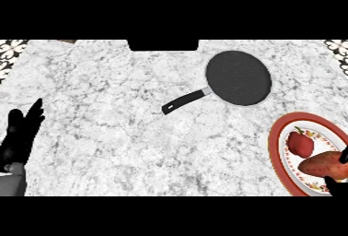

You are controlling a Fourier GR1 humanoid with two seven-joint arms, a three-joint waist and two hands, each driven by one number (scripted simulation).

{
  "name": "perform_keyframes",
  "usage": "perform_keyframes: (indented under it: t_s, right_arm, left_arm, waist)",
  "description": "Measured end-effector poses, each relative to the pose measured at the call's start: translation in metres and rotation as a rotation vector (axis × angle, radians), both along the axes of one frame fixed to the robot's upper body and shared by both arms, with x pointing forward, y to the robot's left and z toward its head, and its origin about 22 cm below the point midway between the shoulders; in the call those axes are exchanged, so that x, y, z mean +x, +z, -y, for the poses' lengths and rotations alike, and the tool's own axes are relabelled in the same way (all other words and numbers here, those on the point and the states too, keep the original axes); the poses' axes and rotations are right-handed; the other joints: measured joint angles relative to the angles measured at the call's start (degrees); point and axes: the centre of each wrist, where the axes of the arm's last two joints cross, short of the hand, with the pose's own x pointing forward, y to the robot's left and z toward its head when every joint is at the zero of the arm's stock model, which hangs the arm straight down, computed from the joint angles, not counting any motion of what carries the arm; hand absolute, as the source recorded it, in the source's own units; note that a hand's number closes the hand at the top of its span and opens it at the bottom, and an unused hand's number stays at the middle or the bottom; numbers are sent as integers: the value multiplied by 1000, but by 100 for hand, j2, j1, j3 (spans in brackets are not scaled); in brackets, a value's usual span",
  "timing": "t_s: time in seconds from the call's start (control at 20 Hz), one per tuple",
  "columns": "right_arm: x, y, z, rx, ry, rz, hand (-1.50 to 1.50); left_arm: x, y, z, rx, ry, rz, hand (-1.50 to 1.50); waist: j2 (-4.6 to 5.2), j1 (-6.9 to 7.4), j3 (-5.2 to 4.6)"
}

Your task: Pick the sweet potato from the plate and place it in the pan

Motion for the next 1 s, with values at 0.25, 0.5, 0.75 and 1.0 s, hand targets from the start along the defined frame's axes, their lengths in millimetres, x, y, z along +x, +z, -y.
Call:
perform_keyframes:
  t_s: [0.25, 0.5, 0.75, 1.0]
  right_arm:
    - [-1, 33, -24, -41, 59, 252, 150]
    - [14, 50, -42, -25, 85, 353, 150]
    - [54, 52, -56, 45, 80, 414, 150]
    - [107, 54, -60, 128, 65, 446, 150]
  left_arm:
    - [8, 1, 4, -7, -4, 2, 0]
    - [8, 5, 8, -5, -12, 6, 0]
    - [5, 3, 15, -9, -23, 10, 0]
    - [12, 5, 11, -9, -29, 13, 0]
  waist:
    - [19, 23, 12]
    - [32, 82, 16]
    - [45, 132, 20]
    - [57, 155, 20]
